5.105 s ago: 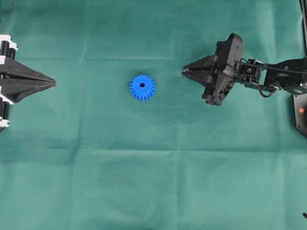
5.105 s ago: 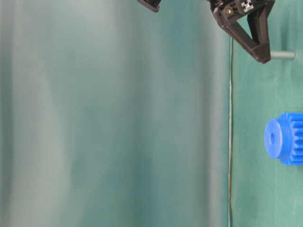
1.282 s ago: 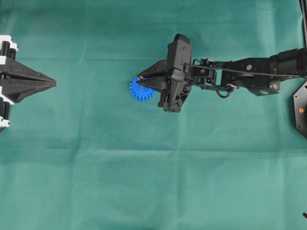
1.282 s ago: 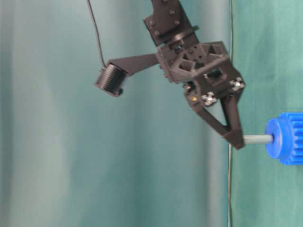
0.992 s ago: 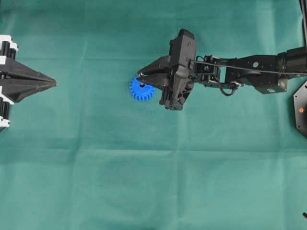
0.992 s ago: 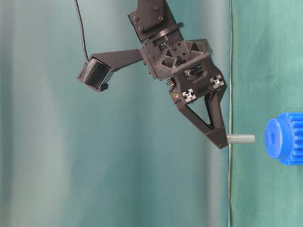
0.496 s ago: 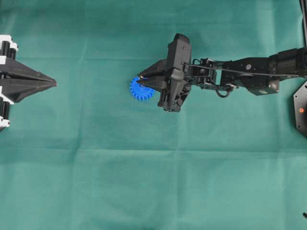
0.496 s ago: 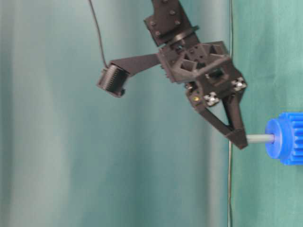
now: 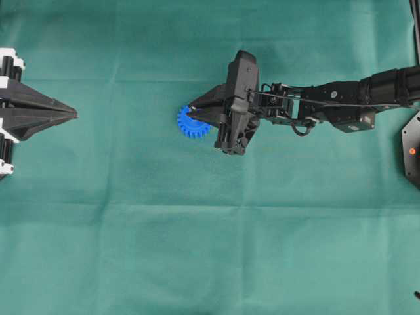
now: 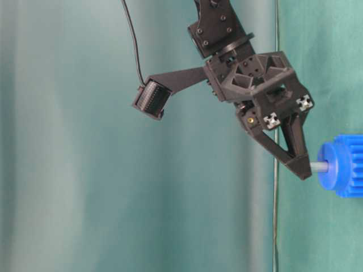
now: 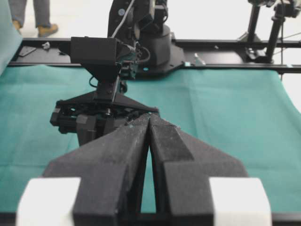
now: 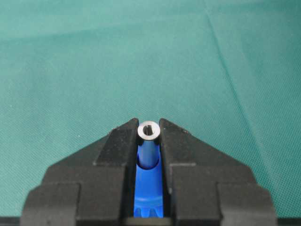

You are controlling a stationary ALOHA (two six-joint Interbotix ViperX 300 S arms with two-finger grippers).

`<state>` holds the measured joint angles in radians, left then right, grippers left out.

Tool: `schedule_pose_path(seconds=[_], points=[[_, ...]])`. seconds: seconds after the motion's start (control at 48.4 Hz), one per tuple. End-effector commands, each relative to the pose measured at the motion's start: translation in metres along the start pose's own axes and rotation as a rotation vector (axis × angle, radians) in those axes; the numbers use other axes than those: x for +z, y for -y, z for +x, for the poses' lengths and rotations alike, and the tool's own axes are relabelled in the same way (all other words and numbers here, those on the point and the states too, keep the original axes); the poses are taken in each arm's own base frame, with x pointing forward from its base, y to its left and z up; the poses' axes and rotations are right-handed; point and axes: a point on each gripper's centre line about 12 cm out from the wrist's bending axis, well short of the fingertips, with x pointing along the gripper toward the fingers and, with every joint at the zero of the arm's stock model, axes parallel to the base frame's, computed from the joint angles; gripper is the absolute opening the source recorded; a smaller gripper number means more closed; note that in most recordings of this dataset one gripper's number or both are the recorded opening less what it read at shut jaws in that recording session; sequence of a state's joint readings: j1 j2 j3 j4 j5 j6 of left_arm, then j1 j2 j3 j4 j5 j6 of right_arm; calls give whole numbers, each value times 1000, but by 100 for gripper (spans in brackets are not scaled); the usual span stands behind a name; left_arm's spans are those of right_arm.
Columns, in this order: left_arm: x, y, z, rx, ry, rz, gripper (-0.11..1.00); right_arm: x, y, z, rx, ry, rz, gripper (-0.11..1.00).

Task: Insert the shaft placed at a random location into the center hole of the small gear at another random location.
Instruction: 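Lower the held shaft into the blue gear's center hole, then open the right gripper and raise it off the inserted shaft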

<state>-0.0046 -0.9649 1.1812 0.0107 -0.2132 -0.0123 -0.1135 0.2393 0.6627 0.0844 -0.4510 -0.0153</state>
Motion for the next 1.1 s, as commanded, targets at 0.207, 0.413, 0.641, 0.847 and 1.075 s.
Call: schedule_pose_path(seconds=[0.207, 0.413, 0.641, 0.847, 1.075], points=[[10, -1, 2, 2, 26, 5, 0, 0, 0, 8, -1, 14, -10, 13], [10, -1, 2, 4, 25, 6, 0, -1, 0, 9, 0, 9, -11, 13], [10, -2, 2, 9, 26, 6, 0, -4, 0, 8, 0, -5, -10, 13], [9, -2, 2, 9, 23, 6, 0, -4, 0, 8, -2, -5, -2, 14], [10, -2, 2, 9, 25, 6, 0, 0, 0, 6, -2, 3, 6, 61]])
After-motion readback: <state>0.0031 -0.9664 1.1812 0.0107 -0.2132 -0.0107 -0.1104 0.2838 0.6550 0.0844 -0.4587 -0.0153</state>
